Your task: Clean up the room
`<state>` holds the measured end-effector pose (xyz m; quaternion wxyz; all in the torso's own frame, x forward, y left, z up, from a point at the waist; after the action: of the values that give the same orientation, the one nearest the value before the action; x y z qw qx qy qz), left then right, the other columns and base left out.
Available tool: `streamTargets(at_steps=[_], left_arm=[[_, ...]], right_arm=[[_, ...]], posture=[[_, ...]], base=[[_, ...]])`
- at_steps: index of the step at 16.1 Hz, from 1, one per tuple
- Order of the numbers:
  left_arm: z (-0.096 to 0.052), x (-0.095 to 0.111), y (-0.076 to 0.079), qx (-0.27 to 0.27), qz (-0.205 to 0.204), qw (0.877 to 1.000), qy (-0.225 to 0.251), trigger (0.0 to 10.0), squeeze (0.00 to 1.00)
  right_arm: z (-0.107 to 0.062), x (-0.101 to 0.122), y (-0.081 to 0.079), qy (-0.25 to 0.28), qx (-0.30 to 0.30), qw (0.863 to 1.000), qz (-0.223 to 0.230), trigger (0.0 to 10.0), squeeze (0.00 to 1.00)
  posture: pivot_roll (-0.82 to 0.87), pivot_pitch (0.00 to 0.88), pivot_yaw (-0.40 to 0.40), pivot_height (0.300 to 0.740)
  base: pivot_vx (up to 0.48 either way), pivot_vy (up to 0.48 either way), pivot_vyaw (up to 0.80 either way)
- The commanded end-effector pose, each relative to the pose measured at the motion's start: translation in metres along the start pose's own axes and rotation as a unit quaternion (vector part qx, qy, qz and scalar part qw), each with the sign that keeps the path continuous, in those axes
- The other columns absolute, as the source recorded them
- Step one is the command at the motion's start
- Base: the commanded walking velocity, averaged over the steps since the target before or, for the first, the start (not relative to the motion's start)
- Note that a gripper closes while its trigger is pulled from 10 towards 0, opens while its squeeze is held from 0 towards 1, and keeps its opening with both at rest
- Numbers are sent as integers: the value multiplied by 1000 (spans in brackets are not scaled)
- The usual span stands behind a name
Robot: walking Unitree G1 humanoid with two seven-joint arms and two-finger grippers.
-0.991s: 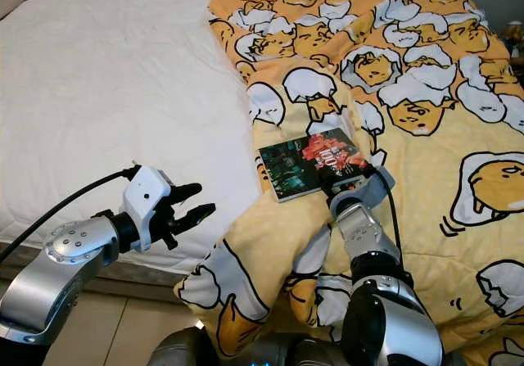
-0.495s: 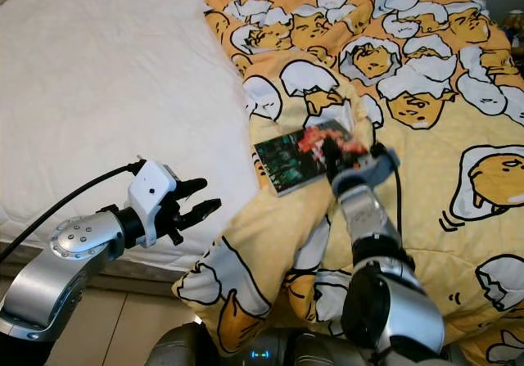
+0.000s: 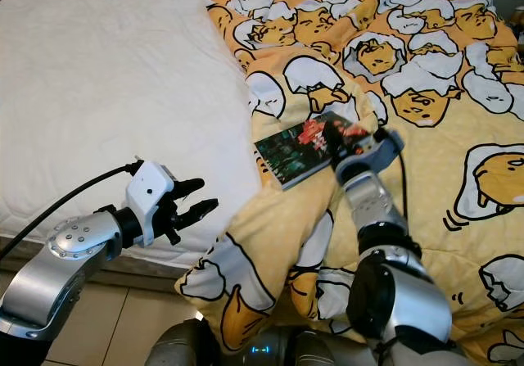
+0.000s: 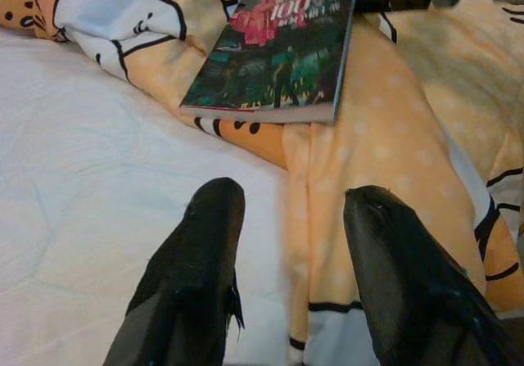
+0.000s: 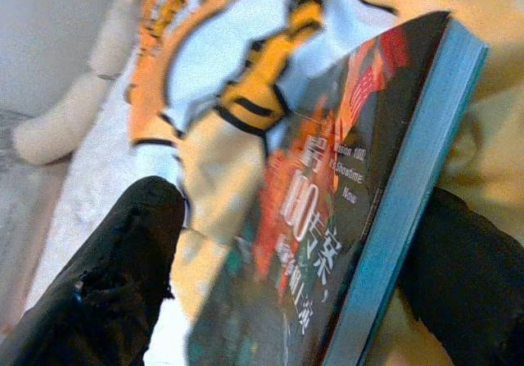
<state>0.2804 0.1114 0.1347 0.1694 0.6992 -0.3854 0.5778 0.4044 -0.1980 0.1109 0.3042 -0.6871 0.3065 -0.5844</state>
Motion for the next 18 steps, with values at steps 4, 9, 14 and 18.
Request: streamTargets(at_steps=[4,9,14,18], left_arm=[[-3,-1,-1,3,2,1000,-2,10000,0],[2,5,-7,35,-2,999,16,10000,0],[7,8,-19,130,-33,989,60,10000,0],[6,11,-26,211,-43,973,86,10000,0]], right_arm=[[4,17,-14,-6,18,998,-62,10000,0],[-27,39,20,-41,1,979,-199,10000,0],[-68,60,-2,18,69,959,-274,10000,0],[-88,6,-21,25,33,946,-322,10000,0]], posture=[[212,181,48,740],[153,154,41,740],[71,112,29,740],[24,67,36,740]], base=[[0,0,0],[0,0,0],[0,0,0],[0,182,0]])
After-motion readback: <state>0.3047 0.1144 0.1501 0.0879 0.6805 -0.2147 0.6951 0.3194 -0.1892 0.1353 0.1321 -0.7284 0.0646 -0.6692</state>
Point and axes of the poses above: a point about 5 cm out from each wrist's last joint towards the gripper, its own z axis pointing out of the wrist towards the gripper, its own x axis along the axis of the wrist's last joint, y = z × x, the point moved 3 cm from there along z, pointing out of the wrist towards the gripper, and after that the axes turned 2 degrees about z, right-handed, at the moved point
